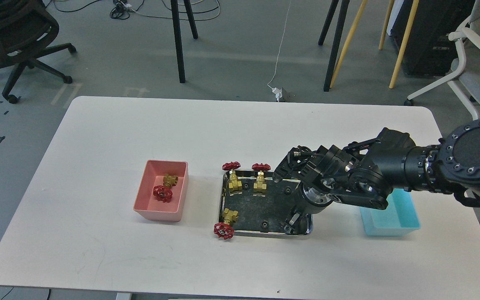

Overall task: Place valve in pink box and gear in blue box
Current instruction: 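Close the right gripper on the dark gear, then lift the gear and move the right gripper over the blue box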

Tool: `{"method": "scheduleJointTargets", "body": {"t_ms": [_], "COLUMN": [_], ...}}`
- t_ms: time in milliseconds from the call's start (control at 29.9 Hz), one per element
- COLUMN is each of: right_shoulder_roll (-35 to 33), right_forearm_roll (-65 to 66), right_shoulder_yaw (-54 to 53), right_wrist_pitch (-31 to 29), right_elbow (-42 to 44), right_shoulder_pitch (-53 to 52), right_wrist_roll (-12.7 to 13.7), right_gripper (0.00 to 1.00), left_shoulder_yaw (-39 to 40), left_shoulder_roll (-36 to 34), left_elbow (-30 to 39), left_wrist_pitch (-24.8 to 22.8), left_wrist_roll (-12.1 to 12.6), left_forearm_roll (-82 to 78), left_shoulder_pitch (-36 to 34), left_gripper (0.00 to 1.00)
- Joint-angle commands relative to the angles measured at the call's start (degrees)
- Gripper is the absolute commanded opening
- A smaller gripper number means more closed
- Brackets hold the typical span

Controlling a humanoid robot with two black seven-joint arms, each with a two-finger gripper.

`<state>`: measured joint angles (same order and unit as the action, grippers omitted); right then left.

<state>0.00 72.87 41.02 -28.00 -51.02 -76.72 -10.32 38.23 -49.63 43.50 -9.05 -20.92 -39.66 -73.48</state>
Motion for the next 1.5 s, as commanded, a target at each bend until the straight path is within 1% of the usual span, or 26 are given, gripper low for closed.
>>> {"method": "scheduleJointTargets", "body": {"t_ms": [0, 201, 267, 334, 401, 468, 702, 869, 1003, 1136, 1203, 1270, 1304, 1337, 1370, 1471], "right_shoulder_roll": [0.0, 0.0, -0.1, -2.2, -6.6, -11.1, -34.5, -47.1, -52.7, -53.8, -53.4, -52.7, -52.1, -51.3, -50.5, -49.8], "right_forearm_roll": [0.0, -0.4, -1.8, -4.0, -5.3, -5.5, -4.6, -2.5, -1.0, 0.7, 0.8, 0.8, 0.7, 0.7, 0.5, 0.2], "right_shoulder_yaw": [-0.1, -1.1, -3.9, -6.8, -8.3, -9.3, -10.4, -10.3, -10.4, -10.9, -11.5, -12.8, -13.6, -14.4, -15.2, -17.3], "right_wrist_pitch": [0.0, 0.0, 0.0, 0.0, 0.0, 0.0, 0.0, 0.0, 0.0, 0.0, 0.0, 0.3, 0.4, 0.6, 0.9, 1.3], "right_elbow": [0.0, 0.0, 0.3, 0.1, -0.6, -3.8, -17.3, -23.8, -26.0, -25.4, -24.3, -22.5, -21.5, -20.7, -20.1, -19.8], "right_shoulder_pitch": [-0.2, -2.0, -3.1, -4.7, -6.5, -7.7, -8.1, -5.9, -3.4, 0.1, 1.0, 1.5, 1.9, 2.6, 3.4, 4.6], "right_wrist_roll": [0.0, 0.0, -0.1, -0.1, -0.1, -0.1, -0.1, -0.1, -0.1, -0.1, -0.1, 0.0, 0.0, 0.0, 0.0, 0.0], "right_gripper": [0.22, 0.14, 0.13, 0.13, 0.13, 0.13, 0.13, 0.13, 0.13, 0.14, 0.17, 0.26, 0.34, 0.47, 0.58, 0.70], "left_shoulder_yaw": [0.0, 0.0, -0.1, -0.2, -0.3, -0.4, -0.5, -0.5, -0.3, -0.3, -0.3, -0.3, -0.4, -0.5, -0.5, -0.6], "left_shoulder_roll": [0.0, 0.0, 0.0, 0.2, 0.2, 0.3, 0.8, 1.4, 2.2, 2.3, 2.3, 2.3, 2.3, 2.3, 2.3, 2.4], "left_elbow": [0.0, 0.0, 0.0, 0.0, 0.0, 0.0, 0.0, 0.0, 0.0, 0.0, 0.0, 0.0, 0.1, 0.0, 0.1, 0.1], "left_wrist_pitch": [0.0, 0.0, 0.0, 0.0, 0.0, 0.0, 0.7, 0.8, 0.9, 1.5, 1.4, 1.4, 1.4, 1.4, 1.4, 1.4], "left_wrist_roll": [0.0, 0.1, 0.1, 0.1, 0.2, 0.4, 0.3, 0.3, 0.3, 0.3, 0.3, 0.3, 0.3, 0.3, 0.3, 0.3], "left_forearm_roll": [0.0, 0.0, 0.0, 0.0, -0.1, -0.1, -0.1, -0.1, -0.1, -0.1, -0.1, -0.1, -0.1, -0.1, -0.1, -0.1], "left_shoulder_pitch": [0.0, 0.0, 0.0, 0.1, 0.1, 0.1, 0.2, 0.1, 0.0, 0.0, 0.0, 0.0, 0.0, 0.1, 0.1, 0.1], "left_gripper": [0.92, 0.92, 0.92, 0.92, 0.92, 0.92, 0.92, 0.92, 0.92, 0.92, 0.92, 0.92, 0.92, 0.92, 0.92, 0.92]}}
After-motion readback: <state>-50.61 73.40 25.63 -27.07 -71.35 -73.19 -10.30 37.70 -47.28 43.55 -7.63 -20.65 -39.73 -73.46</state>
